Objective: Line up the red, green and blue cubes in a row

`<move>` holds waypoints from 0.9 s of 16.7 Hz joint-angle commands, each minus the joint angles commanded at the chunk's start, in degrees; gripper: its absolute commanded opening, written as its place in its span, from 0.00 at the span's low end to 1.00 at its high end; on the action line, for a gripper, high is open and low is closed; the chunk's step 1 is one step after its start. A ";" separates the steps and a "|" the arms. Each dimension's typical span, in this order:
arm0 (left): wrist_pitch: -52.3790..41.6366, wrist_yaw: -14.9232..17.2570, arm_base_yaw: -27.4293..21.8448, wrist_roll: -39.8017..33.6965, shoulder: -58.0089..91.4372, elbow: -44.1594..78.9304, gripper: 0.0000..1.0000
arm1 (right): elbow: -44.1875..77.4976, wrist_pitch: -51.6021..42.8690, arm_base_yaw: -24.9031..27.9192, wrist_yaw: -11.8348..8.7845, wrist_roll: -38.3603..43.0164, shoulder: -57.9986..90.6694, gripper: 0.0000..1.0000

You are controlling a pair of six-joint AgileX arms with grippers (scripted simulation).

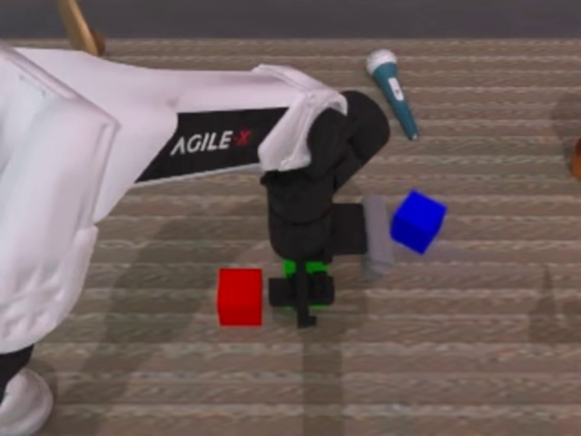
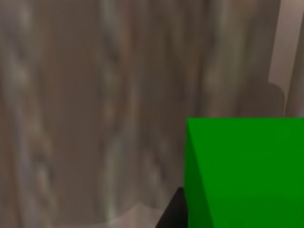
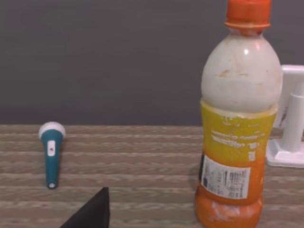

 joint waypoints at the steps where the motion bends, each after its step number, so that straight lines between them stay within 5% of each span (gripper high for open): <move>1: 0.00 0.00 0.00 0.00 0.00 0.00 0.60 | 0.00 0.00 0.00 0.00 0.00 0.00 1.00; 6: 0.00 0.00 0.00 0.00 0.00 0.00 0.98 | 0.00 0.00 0.00 0.00 0.00 0.00 1.00; 15: -0.01 0.00 0.15 0.00 -0.04 0.01 1.00 | 0.00 0.00 0.00 0.00 0.00 0.00 1.00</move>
